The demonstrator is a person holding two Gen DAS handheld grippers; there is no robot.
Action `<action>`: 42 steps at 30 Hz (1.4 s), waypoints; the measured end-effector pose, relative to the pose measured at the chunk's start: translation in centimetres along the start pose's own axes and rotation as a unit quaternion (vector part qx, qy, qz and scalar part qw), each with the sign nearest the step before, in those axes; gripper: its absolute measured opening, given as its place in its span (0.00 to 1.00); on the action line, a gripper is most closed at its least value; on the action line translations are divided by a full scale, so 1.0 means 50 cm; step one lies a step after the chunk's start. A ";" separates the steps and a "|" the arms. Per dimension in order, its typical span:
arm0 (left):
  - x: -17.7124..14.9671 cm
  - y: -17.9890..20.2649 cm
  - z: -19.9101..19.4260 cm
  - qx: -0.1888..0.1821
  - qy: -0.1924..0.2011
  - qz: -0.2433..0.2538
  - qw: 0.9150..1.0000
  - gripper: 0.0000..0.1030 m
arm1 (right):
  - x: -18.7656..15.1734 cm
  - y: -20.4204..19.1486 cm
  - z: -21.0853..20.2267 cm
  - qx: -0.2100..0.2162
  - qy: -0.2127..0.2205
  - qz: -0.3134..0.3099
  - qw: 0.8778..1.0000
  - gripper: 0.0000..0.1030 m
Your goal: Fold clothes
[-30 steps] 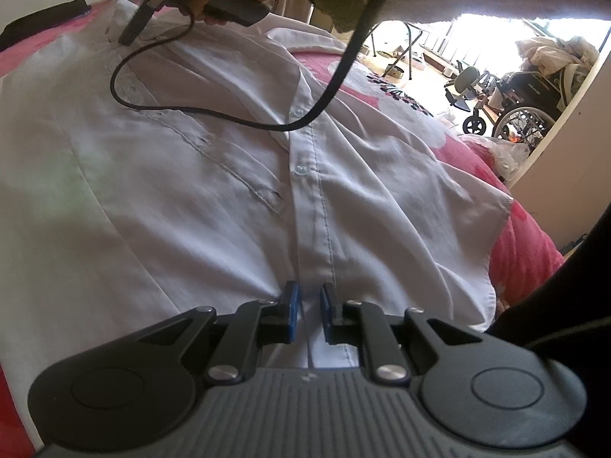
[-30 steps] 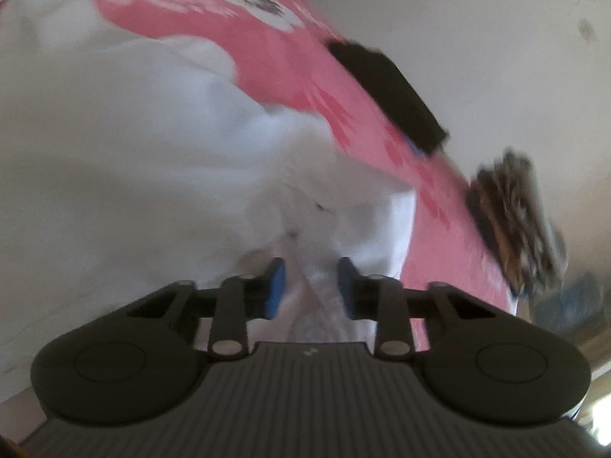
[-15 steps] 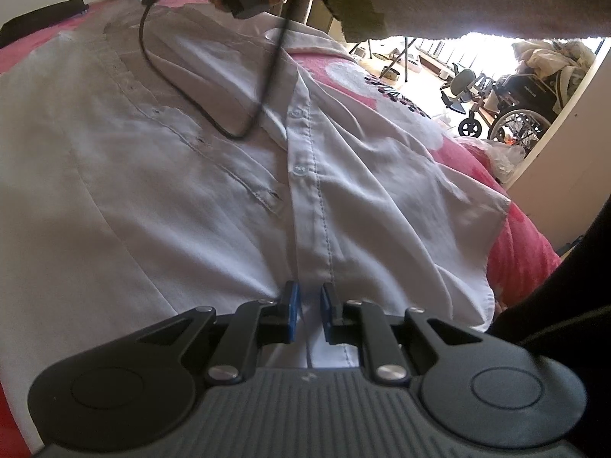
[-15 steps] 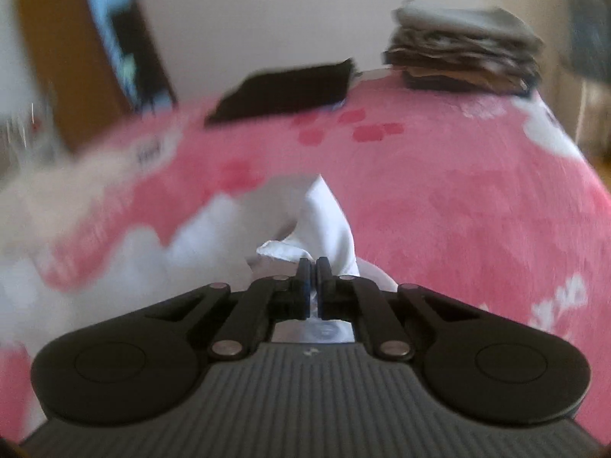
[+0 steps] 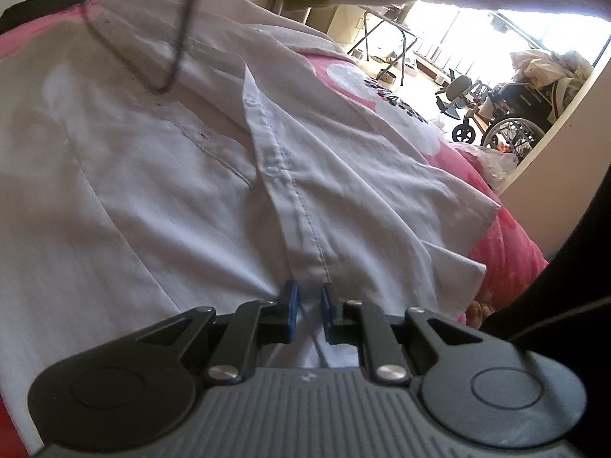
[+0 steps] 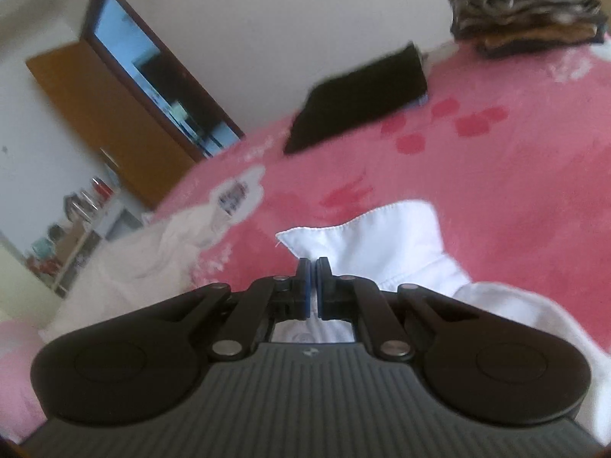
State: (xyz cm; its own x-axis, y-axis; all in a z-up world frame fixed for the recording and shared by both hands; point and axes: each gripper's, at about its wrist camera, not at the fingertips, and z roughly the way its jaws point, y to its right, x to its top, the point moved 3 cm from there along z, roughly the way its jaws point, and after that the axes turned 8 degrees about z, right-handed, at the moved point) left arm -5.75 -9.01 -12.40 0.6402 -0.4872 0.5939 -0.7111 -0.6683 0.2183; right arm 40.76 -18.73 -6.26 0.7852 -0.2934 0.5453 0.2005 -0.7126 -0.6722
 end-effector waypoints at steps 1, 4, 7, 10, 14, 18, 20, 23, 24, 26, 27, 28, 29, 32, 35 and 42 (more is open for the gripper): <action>0.000 0.000 -0.001 0.000 -0.001 0.000 1.000 0.14 | -0.006 0.002 0.021 -0.008 -0.007 0.000 1.000 0.01; -0.002 -0.001 -0.002 0.000 -0.002 -0.002 1.000 0.14 | -0.033 0.018 0.078 -0.041 -0.030 -0.001 0.999 0.05; -0.004 -0.001 -0.005 -0.002 -0.002 -0.004 1.000 0.15 | -0.056 0.041 0.113 -0.072 -0.055 0.017 0.996 0.07; -0.006 -0.003 -0.008 -0.005 0.000 -0.006 1.000 0.18 | -0.060 0.044 0.086 -0.064 -0.045 0.039 0.996 0.15; -0.008 0.002 -0.012 -0.005 0.004 0.000 1.000 0.22 | -0.043 0.021 -0.048 -0.028 -0.015 0.027 0.999 0.34; -0.015 0.010 -0.021 -0.001 0.010 0.008 1.000 0.25 | -0.037 0.031 -0.239 0.016 0.000 0.053 0.998 0.34; -0.018 0.013 -0.025 0.002 0.012 0.010 1.000 0.25 | -0.049 0.041 -0.339 0.024 0.006 0.061 0.998 0.35; -0.024 0.013 -0.034 0.008 0.014 0.007 1.000 0.26 | -0.099 0.055 -0.469 0.011 0.011 0.070 0.997 0.38; -0.027 0.013 -0.039 0.009 0.015 0.005 1.000 0.27 | -0.120 0.060 -0.510 0.004 0.012 0.073 0.997 0.38; -0.032 0.012 -0.050 0.015 0.014 0.003 1.000 0.27 | -0.178 0.073 -0.537 -0.008 0.001 0.084 0.996 0.38; -0.035 0.011 -0.056 0.018 0.014 0.002 1.000 0.28 | -0.207 0.080 -0.549 -0.014 -0.004 0.089 0.996 0.38; -0.038 0.010 -0.062 0.021 0.013 0.000 1.000 0.28 | -0.236 0.086 -0.562 -0.020 -0.010 0.095 0.995 0.38; -0.039 0.008 -0.066 0.021 0.013 -0.006 1.000 0.28 | -0.265 0.093 -0.575 -0.026 -0.016 0.100 0.995 0.38; -0.039 0.000 -0.075 0.015 0.013 -0.034 0.999 0.28 | -0.346 0.109 -0.597 -0.043 -0.031 0.110 0.992 0.38; -0.035 -0.001 -0.079 0.009 0.013 -0.050 0.999 0.28 | -0.388 0.116 -0.589 -0.054 -0.041 0.112 0.991 0.38; -0.024 0.033 -0.041 0.028 -0.028 -0.012 0.999 0.22 | -0.400 0.091 -0.586 -0.037 -0.037 0.097 0.994 0.38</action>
State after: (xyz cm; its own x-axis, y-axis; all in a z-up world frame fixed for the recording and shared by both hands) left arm -8.27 -8.39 -11.19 0.6740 -0.5002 0.5436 -0.6787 -0.7099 0.1883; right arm 8.82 -34.77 -5.57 0.8464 -0.3837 0.3693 0.0001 -0.6933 -0.7207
